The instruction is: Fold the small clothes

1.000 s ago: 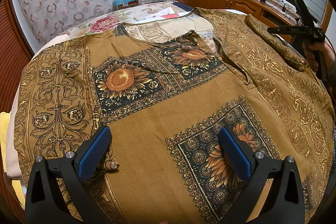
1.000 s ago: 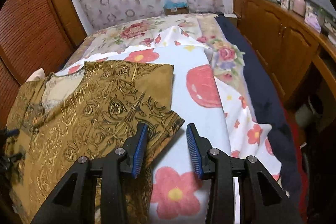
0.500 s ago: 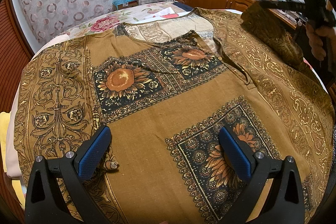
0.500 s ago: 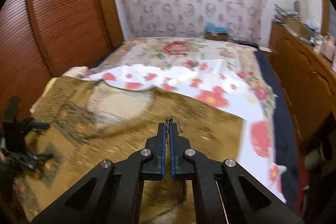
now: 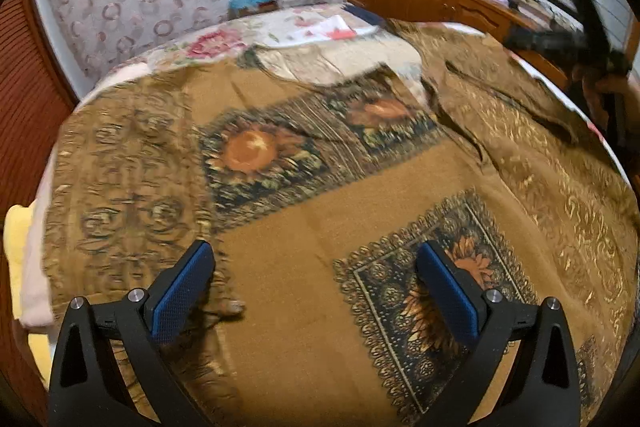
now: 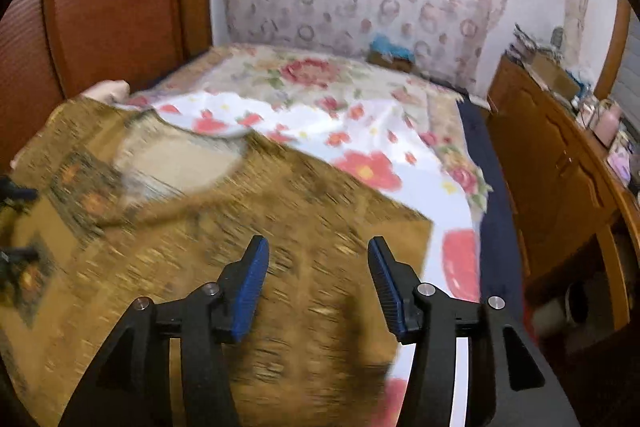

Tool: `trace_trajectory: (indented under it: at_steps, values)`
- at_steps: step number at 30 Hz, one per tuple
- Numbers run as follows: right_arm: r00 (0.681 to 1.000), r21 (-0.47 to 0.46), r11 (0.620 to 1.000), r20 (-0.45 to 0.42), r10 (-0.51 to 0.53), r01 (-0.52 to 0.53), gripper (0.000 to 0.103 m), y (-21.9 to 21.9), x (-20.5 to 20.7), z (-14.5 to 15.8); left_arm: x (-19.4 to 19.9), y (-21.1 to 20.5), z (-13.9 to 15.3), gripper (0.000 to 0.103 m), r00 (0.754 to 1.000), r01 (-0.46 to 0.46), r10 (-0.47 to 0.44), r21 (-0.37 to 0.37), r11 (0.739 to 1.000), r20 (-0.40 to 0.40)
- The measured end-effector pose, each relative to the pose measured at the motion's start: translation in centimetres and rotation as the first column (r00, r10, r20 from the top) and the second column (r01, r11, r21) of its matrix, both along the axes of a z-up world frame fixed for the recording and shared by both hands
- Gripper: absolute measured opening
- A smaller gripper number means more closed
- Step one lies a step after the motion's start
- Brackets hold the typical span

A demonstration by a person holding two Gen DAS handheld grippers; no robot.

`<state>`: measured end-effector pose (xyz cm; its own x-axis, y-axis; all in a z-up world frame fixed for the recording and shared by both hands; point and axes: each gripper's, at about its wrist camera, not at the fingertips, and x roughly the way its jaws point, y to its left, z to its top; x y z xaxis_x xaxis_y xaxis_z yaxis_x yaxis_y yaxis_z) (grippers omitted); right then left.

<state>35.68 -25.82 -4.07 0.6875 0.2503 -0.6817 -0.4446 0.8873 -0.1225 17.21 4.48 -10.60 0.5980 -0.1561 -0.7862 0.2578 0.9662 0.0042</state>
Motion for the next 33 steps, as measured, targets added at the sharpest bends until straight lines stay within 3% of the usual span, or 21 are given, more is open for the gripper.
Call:
trace_trajectory:
  at_steps: [5,10,19,21,25,33]
  values:
    - [0.996,0.005,0.998,-0.062,-0.062,0.062,0.053,-1.7,2.5,-2.7,-0.3,3.3,3.0,0.102,0.994,-0.074,0.079,-0.067,0.995,0.074]
    - [0.995,0.022,0.998,-0.08,-0.064,0.066,0.053,-1.7,4.6,-3.3,1.6,7.2,4.9,0.101,0.978,-0.159,0.162,-0.034,0.987,0.134]
    - [0.995,0.041,0.997,-0.08,-0.058,0.062,0.054,-2.4,3.8,-3.1,7.1,15.6,3.5,0.074,0.941,-0.322,0.328,-0.087,0.943,0.078]
    - [0.995,0.036,0.997,-0.078,-0.06,0.063,0.054,-2.5,3.8,-3.0,8.4,17.2,2.7,0.072,0.935,-0.344,0.351,-0.119,0.931,0.045]
    - [0.995,0.037,0.997,-0.079,-0.061,0.064,0.055,-2.6,3.8,-2.9,9.9,18.5,1.5,0.068,0.931,-0.36,0.364,-0.155,0.92,-0.002]
    - [0.995,0.037,0.997,-0.079,-0.061,0.064,0.056,-2.7,3.8,-2.9,11.3,18.6,1.4,0.051,0.941,-0.336,0.337,-0.193,0.922,-0.026]
